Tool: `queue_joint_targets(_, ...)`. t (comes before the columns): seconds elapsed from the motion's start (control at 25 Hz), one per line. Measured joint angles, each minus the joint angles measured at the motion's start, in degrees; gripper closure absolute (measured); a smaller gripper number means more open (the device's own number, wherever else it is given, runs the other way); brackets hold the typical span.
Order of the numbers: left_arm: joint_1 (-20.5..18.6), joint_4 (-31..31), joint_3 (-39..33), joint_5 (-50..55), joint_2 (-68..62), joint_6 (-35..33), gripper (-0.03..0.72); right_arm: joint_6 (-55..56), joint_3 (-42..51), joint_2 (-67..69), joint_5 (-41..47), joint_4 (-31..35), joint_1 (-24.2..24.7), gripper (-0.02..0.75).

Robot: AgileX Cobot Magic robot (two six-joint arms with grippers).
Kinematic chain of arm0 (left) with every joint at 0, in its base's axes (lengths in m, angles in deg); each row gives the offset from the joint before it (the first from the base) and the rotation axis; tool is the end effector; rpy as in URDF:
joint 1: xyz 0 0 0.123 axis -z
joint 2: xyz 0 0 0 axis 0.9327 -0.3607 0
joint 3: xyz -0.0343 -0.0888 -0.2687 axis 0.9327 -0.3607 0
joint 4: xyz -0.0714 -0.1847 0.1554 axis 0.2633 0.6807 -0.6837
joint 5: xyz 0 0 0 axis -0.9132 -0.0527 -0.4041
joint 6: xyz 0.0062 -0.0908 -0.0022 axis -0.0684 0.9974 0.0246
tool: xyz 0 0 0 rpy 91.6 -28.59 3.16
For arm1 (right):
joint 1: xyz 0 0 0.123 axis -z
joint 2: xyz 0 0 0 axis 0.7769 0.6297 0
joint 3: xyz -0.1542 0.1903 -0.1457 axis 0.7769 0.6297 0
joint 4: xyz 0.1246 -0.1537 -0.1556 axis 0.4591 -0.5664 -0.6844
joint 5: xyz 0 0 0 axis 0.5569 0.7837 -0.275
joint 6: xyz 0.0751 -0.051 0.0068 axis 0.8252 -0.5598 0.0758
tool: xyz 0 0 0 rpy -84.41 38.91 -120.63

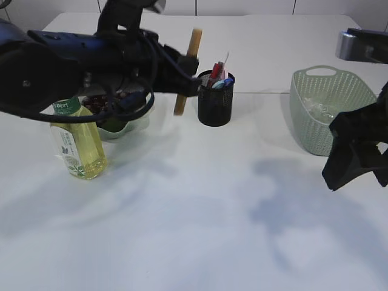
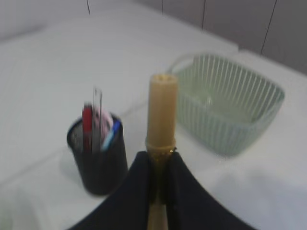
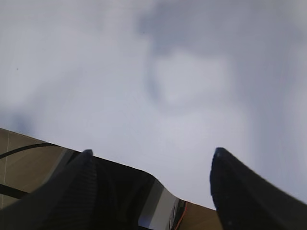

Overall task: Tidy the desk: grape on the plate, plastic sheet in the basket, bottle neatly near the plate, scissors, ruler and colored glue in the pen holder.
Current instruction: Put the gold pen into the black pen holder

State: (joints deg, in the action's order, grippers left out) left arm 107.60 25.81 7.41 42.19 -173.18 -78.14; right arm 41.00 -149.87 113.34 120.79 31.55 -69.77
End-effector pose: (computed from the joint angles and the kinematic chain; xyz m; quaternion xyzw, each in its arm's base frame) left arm 0.2934 -0.2376 0.2661 0.2829 0.7754 -0.1914 0.5312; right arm 0.2175 0.0889 0.3106 -0.0918 0.9867 0.1012 0.0885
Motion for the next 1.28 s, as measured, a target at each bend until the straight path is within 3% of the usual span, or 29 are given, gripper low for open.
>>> queue_joint_targets(0.16,-1.5,0.1,0.1,-18.3,-2.3,0.0,0.65,-0.7,0.0,0.0,0.0,0.0,0.0,0.163)
queue_joint_targets(0.32,-4.0,2.9,3.3,-26.3,-7.9,0.0,0.65,-0.9,0.0,0.0,0.0,0.0,0.0,0.163)
queue_joint_targets(0.8,-6.1,4.1,18.2,-27.6,-22.7,0.0,0.648,-2.6,0.0,0.4,0.0,-4.2,0.0,0.163)
queue_joint_targets(1.0,-6.1,4.1,21.9,-24.7,-25.1,0.0,0.646,1.2,0.0,4.5,0.0,-8.4,0.0,0.163)
queue_joint_targets(1.28,-6.1,4.1,24.3,-24.1,-26.1,0.0,0.645,1.8,0.0,9.9,-4.0,-9.4,0.0,0.163)
